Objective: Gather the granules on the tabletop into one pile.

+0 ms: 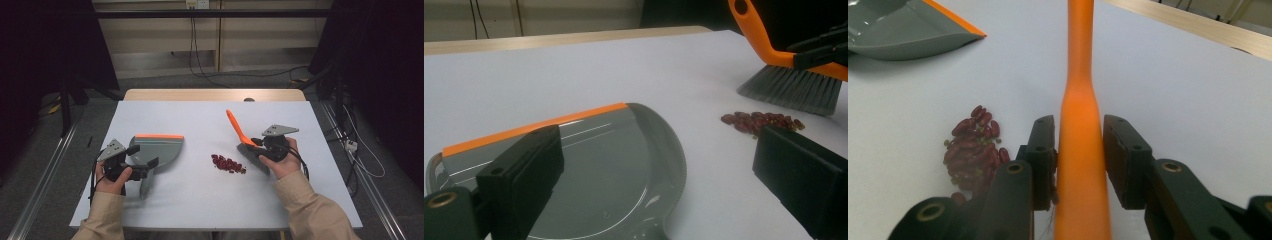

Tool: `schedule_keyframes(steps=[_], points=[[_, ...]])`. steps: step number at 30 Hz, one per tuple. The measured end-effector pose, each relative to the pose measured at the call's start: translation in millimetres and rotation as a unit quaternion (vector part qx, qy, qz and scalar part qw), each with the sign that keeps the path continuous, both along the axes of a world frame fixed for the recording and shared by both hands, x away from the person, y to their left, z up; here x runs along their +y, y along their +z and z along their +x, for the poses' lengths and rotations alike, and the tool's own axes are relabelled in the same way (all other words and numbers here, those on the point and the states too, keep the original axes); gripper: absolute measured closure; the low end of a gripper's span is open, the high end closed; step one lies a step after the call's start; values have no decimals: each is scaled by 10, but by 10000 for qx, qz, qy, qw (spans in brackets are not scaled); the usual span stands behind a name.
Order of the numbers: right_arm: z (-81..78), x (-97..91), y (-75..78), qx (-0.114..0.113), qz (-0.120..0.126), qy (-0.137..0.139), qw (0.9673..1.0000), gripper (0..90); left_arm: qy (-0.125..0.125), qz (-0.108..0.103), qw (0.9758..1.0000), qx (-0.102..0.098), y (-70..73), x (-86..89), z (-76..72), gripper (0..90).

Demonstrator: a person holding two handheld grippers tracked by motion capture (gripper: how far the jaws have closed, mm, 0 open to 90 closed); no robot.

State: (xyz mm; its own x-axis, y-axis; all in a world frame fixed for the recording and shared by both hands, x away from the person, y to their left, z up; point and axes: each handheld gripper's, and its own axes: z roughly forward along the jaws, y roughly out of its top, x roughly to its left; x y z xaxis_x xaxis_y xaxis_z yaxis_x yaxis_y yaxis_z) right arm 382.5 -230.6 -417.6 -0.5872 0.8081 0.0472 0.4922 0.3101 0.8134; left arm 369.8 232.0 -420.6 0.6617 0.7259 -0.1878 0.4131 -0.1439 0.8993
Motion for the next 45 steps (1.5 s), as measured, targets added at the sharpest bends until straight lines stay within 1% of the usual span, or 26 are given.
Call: schedule_keyframes(steps=[1, 3, 4, 5, 6, 7, 9, 10, 11, 13, 14, 15, 17, 18, 19, 21, 22, 25, 28, 31, 35, 37, 38, 42, 44, 45], points=[[-6, 6, 45, 78, -72, -38, 9999, 645, 0, 1, 10000, -2, 0, 3, 2, 59], [-12, 19, 124, 145, -238, -98, 9996, 653, -11, 6, 10000, -1, 0, 7, 6, 59], [-8, 27, 147, 304, -374, -111, 9988, 648, -10, -27, 10000, 5, 0, 5, 6, 59], [-10, 34, 162, 405, -468, -160, 9980, 654, -29, -10, 10000, -3, 3, 9, 6, 60], [-12, 38, 168, 459, -539, -220, 9972, 652, -36, -30, 10000, -4, 4, 8, 5, 59], [-4, 40, 165, 526, -647, -193, 9963, 647, -45, -41, 10000, -13, 5, 8, 4, 59], [4, 44, 146, 819, -631, -294, 9942, 646, -81, -38, 10000, -4, 5, 1, 5, 59], [15, 53, 131, 874, -744, -313, 9929, 686, -79, -60, 10000, -8, 2, -9, 6, 60], [20, 65, 116, 975, -779, -351, 9916, 704, -92, -73, 9999, 4, 1, -18, 8, 60], [14, 84, 113, 1066, -731, -554, 9901, 710, -154, -52, 9999, -13, 4, -21, 14, 60], [8, 95, 120, 1116, -741, -686, 9886, 711, -165, -63, 9998, -23, 3, -23, 18, 60], [-3, 104, 124, 1187, -670, -805, 9874, 712, -176, -79, 9998, -29, 3, -24, 21, 59], [-26, 125, 121, 1175, -654, -980, 9861, 713, -203, -107, 9997, -36, -1, -24, 30, 60], [-39, 139, 128, 1203, -680, -1075, 9846, 713, -214, -117, 9997, -29, -4, -24, 33, 60], [-54, 151, 128, 1222, -627, -1142, 9839, 713, -222, -118, 9997, -19, -6, -25, 35, 60], [-93, 184, 124, 1188, -628, -1273, 9827, 714, -243, -129, 9996, -41, -1, -22, 34, 60], [-112, 201, 118, 1133, -629, -1291, 9831, 714, -213, -180, 9996, -51, 4, -29, 27, 60], [-174, 277, 97, 1044, -527, -1377, 9835, 714, -246, -141, 9996, -86, 24, -34, 10, 60], [-206, 365, 74, 890, -509, -1409, 9847, 714, -257, -115, 9995, -103, 36, -44, -2, 60], [-213, 437, 60, 822, -466, -1439, 9851, 715, -247, -75, 9996, -104, 39, -43, -8, 60], [-200, 522, 45, 726, -382, -1510, 9851, 715, -224, -80, 9997, -100, 42, -40, -21, 60], [-179, 550, 27, 711, -205, -1515, 9857, 715, -231, -63, 9997, -85, 42, -34, -23, 60], [-170, 570, 21, 660, -193, -1537, 9857, 715, -230, -39, 9997, -96, 42, -28, -23, 60], [-133, 652, 3, 616, -116, -1537, 9861, 715, -206, -22, 9997, -96, 37, -25, -21, 60], [-108, 683, -4, 602, -52, -1561, 9859, 714, -189, -61, 9998, -74, 31, -34, -20, 60], [-93, 694, -7, 589, -52, -1543, 9863, 715, -205, -9, 9998, -83, 31, -29, -15, 60]])
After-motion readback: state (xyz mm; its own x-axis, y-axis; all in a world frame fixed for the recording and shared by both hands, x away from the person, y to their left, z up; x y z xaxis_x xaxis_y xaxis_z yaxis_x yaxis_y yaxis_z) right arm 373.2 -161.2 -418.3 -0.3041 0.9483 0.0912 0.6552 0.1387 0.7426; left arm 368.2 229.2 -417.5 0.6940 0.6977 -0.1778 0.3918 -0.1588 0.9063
